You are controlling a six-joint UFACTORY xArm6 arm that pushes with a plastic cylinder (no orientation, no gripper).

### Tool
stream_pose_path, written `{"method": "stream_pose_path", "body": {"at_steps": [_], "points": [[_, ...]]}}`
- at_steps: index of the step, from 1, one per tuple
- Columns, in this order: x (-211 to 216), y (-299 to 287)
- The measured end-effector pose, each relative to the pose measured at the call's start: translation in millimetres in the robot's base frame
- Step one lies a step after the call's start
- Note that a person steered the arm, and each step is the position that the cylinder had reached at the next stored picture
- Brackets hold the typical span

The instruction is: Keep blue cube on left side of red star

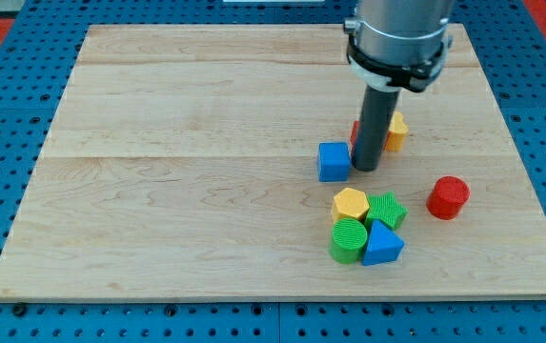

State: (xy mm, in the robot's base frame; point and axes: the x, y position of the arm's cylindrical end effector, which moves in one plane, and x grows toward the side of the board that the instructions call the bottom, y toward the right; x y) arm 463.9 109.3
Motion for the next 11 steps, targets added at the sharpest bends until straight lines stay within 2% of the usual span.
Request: {"method": "stream_pose_path", "body": {"at_steps": [1,4,5,7,8,9,10,11], "points": [[-27,-2],[-46,7],[-7,-19],[43,-62],[49,-119],[34,-101],[-3,-100],[-4,-92]]}}
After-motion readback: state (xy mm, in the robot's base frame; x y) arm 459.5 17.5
